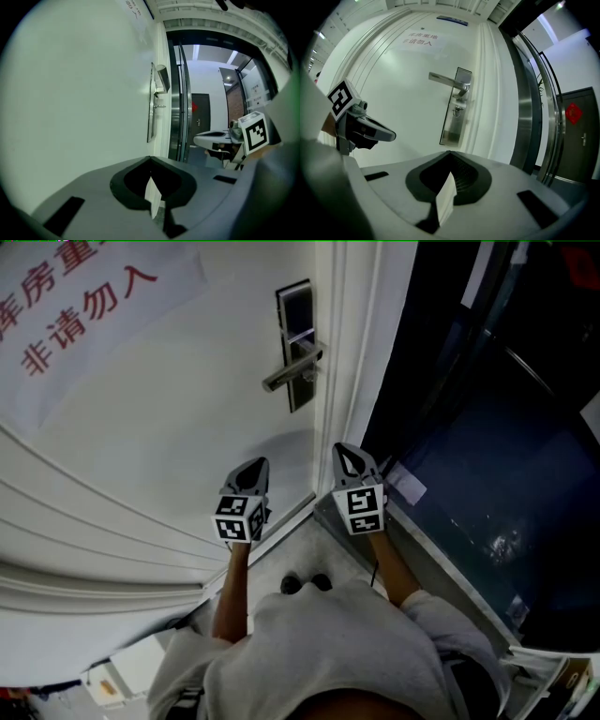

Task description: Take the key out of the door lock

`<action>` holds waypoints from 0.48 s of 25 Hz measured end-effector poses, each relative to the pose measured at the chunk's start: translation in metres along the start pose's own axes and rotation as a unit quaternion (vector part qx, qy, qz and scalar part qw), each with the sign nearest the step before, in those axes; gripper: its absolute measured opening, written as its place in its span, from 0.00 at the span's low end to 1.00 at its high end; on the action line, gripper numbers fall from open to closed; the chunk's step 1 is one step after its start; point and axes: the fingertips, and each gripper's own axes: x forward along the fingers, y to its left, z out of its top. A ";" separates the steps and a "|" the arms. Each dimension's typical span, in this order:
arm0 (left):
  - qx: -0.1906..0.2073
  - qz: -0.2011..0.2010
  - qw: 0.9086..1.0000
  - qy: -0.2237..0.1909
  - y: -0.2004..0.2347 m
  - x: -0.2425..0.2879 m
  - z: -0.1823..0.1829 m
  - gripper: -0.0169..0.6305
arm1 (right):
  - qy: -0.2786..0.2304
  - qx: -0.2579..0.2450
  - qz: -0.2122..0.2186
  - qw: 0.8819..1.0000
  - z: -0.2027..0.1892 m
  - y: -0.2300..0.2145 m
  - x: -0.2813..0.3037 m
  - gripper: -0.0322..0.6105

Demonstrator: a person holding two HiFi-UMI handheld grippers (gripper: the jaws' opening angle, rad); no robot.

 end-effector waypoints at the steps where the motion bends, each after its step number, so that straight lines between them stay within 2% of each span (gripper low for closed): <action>1: 0.001 -0.001 1.000 0.000 0.000 0.000 0.001 0.05 | -0.005 -0.004 0.001 1.000 0.006 0.000 0.004 0.09; 12: -0.004 -0.006 1.000 -0.004 0.010 -0.001 -0.002 0.05 | -0.052 -0.074 -0.004 0.996 0.075 -0.018 0.046 0.09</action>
